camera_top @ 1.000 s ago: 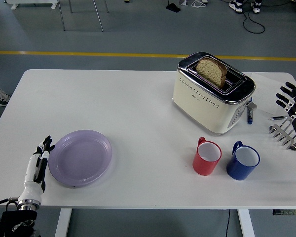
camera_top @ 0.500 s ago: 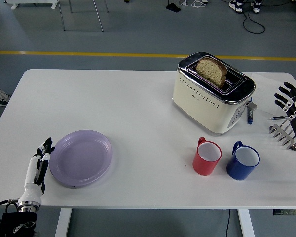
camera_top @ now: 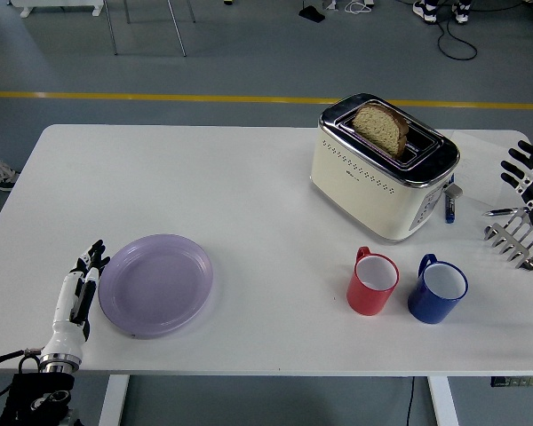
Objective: Push plate across desktop,pick up the break from the machine,place the break in the plate
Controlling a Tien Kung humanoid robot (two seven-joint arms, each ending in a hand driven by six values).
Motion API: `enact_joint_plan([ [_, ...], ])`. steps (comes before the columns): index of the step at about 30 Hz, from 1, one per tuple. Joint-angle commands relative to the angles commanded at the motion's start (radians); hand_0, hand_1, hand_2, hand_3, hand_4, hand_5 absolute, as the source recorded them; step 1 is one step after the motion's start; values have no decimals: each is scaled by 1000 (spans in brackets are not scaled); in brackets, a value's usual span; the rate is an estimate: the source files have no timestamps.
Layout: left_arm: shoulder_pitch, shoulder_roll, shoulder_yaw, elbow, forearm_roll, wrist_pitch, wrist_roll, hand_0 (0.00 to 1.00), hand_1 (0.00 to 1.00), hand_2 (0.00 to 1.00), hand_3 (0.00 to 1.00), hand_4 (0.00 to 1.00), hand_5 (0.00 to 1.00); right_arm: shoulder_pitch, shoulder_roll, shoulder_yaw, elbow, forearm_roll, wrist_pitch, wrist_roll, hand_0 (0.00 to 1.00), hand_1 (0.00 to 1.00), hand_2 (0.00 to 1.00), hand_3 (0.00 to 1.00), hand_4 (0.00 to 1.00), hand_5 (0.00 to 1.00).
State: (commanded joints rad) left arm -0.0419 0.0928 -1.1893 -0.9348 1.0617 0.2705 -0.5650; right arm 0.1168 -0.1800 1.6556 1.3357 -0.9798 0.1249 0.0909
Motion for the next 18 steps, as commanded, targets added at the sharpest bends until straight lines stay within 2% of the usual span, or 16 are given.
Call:
enact_joint_plan([
  [7,-13,-4,29,2,-1,-14,17,876,893,945,922,546,998,9,-1,-1,-1,0,1,-1,900,804,830,809,552,607],
  [18,-18,5,115,-33,-20,-22,21,871,889,943,915,544,998,8,3,-5,-1,-2,6,-3,900,803,827,809,552,606],
])
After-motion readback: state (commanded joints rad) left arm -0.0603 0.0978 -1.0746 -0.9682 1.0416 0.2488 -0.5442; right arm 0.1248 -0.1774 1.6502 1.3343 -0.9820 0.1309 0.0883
